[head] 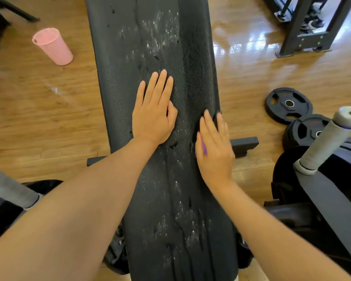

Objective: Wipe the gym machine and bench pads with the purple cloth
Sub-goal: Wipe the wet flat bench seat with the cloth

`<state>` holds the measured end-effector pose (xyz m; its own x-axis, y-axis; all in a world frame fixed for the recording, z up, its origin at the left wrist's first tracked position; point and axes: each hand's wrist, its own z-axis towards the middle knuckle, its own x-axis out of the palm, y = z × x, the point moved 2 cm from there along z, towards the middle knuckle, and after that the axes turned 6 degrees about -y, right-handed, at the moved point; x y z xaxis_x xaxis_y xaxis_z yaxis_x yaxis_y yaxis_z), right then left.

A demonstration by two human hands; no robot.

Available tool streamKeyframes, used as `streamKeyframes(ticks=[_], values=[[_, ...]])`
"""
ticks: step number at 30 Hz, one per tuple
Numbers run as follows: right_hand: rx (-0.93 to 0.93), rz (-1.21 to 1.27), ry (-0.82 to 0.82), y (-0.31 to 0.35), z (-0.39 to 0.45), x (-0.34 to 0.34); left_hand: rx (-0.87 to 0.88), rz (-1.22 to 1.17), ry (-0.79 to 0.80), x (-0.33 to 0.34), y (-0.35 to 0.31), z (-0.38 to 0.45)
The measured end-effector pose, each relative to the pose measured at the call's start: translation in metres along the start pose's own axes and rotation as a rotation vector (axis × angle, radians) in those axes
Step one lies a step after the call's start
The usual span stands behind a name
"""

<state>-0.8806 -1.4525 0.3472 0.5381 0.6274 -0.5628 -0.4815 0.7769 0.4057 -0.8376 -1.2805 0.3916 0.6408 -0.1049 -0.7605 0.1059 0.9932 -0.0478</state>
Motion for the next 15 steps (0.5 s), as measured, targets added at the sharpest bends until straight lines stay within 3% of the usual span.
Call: streamKeyframes(ticks=[6,15], values=[[-0.082,0.003,0.219,-0.007,-0.13,-0.063,-0.078,-0.063,0.088,-0.012,-0.016,-0.028],[-0.199,0.06,0.259,-0.017,-0.119,-0.061,-0.127,-0.098,0.156,-0.034,-0.046,-0.119]])
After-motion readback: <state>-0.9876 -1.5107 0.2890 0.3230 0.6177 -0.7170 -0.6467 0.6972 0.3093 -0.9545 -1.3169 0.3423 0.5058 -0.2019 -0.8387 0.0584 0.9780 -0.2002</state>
